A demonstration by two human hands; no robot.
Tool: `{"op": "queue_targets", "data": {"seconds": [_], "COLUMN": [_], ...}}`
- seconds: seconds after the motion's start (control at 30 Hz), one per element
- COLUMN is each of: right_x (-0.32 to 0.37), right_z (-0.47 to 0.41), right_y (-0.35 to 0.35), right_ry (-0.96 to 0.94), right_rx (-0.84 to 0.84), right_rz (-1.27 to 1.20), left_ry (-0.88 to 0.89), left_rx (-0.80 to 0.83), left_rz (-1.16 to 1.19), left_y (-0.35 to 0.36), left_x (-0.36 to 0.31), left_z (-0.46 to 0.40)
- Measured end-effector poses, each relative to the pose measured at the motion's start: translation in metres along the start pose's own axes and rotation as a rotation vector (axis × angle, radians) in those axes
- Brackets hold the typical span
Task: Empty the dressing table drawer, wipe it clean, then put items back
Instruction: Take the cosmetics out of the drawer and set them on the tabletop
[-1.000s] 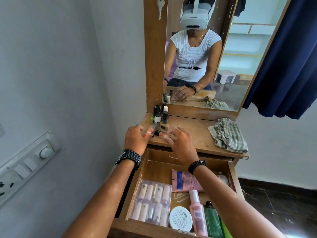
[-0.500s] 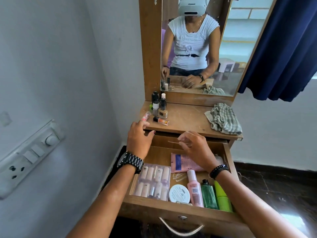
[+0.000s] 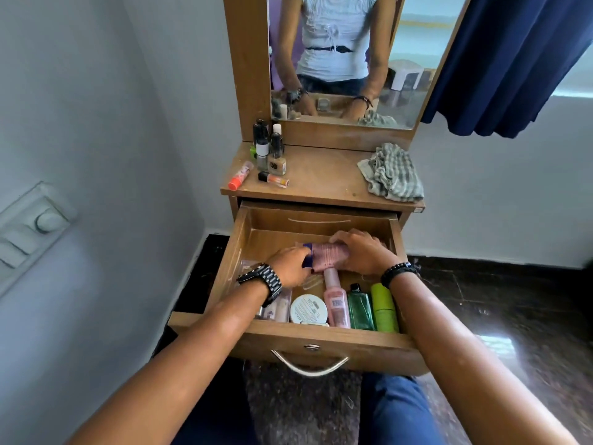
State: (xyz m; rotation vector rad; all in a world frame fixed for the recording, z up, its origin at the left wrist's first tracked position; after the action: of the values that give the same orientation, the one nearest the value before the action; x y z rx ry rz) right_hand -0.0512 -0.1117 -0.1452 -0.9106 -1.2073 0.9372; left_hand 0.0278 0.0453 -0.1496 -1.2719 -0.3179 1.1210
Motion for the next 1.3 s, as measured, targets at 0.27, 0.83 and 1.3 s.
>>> {"op": "queue_targets", "data": {"seconds": [0.27,0.83,1.3], "right_x": [0.0,0.028,0.037], "right_z": [0.002,0.036,0.045], "right_y": [0.0,-0.044,-0.041], "right_ry": [-0.021,-0.21,0.074], "right_rx": [0.077,-0.235,-0.757], "right_rz": [0.078,0.073,-0.48], "left_ry": [0.027,-0.02,-0.271], "left_rx": [-0.048,-0.353,0.141], "left_rz": [-0.059,0.618,1.695], "left_y": [0.004,-0.038,-0.059], "left_x": [-0.001,0.004,0.033], "left_z": [0.003,0.028,0.047]}}
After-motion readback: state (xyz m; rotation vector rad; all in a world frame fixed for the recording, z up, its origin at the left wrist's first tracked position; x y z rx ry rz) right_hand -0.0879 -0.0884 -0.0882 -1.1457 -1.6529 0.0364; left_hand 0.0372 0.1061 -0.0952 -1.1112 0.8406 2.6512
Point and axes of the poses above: each hand's wrist, its own z-axis away from the middle knuckle, its own y-axis out of the palm, x = y × z, the point moved 1 cm from there along -z, towards the middle knuckle, and after that the axes turned 15 degrees about -y, right-handed, at the moved point
